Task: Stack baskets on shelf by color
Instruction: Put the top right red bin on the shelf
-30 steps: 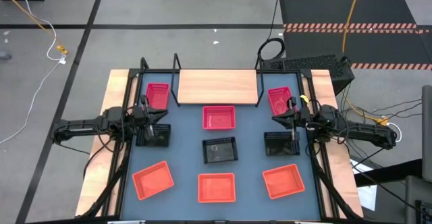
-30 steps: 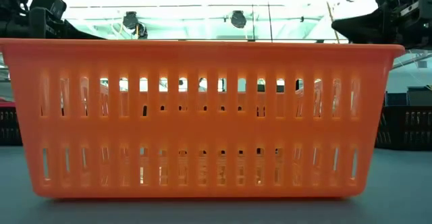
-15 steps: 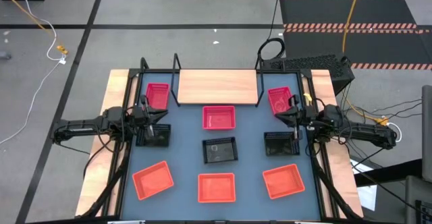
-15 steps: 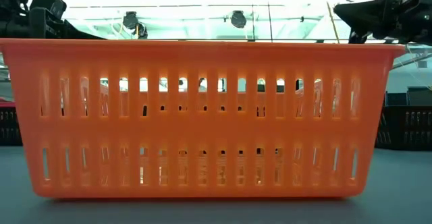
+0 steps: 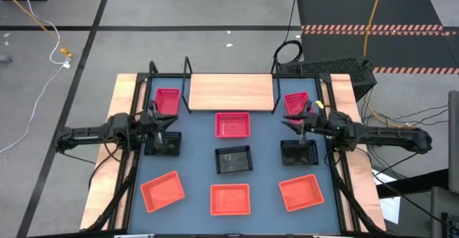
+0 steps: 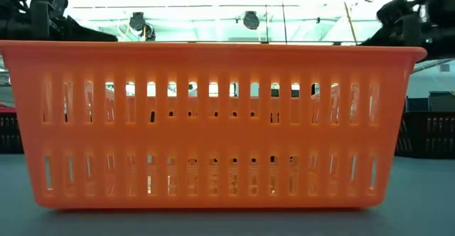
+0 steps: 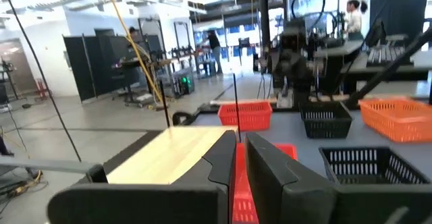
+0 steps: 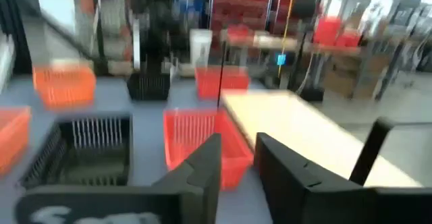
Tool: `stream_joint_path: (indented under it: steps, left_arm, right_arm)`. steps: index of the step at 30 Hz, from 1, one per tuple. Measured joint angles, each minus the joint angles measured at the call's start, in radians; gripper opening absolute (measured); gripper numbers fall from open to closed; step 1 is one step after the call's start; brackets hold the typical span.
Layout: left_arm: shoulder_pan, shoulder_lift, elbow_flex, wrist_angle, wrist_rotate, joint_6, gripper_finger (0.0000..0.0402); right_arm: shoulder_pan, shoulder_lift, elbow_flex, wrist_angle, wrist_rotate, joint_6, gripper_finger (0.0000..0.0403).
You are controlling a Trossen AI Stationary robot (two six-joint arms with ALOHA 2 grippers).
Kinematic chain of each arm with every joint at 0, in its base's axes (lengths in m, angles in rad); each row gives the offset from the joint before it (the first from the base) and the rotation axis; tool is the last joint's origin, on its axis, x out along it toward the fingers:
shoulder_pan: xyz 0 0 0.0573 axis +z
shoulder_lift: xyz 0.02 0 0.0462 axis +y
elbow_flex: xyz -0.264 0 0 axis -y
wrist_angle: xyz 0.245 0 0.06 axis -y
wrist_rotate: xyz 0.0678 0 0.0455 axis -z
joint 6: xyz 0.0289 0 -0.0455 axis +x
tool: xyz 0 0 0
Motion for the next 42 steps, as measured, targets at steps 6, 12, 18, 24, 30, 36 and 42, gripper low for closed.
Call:
stream_joint_path:
  steps: [6, 12, 18, 24, 30, 36, 42]
  left_arm:
    - [-0.001, 0.000, 0.000, 0.022, 0.001, -0.177, 0.0037]
    - [-0.011, 0.001, 0.000, -0.010, 0.002, -0.282, 0.0037]
    - [-0.018, 0.002, 0.000, -0.065, 0.002, -0.285, 0.0037]
    - [-0.018, 0.014, 0.001, -0.079, -0.004, -0.230, 0.0037]
    - [-0.018, 0.035, 0.000, -0.065, -0.010, -0.226, 0.0037]
    - [-0.018, 0.035, 0.000, -0.063, -0.010, -0.205, 0.0037]
    - [-0.018, 0.035, 0.000, -0.055, -0.010, -0.167, 0.0037]
  right_arm:
    - [0.000, 0.236, 0.224, -0.095, -0.003, -0.051, 0.0160]
    - [0.010, 0.477, 0.469, -0.453, -0.002, -0.102, 0.0188]
    - [0.054, 0.656, 0.633, -0.762, -0.002, -0.155, 0.0183]
    - [0.094, 0.741, 0.749, -1.061, 0.242, -0.032, 0.0181]
    - [0.072, 0.748, 0.773, -1.317, 0.283, 0.060, 0.0181]
    - [0.040, 0.748, 0.741, -1.402, 0.274, 0.001, 0.0181]
    - [-0.008, 0.748, 0.632, -1.246, 0.231, -0.093, 0.0180]
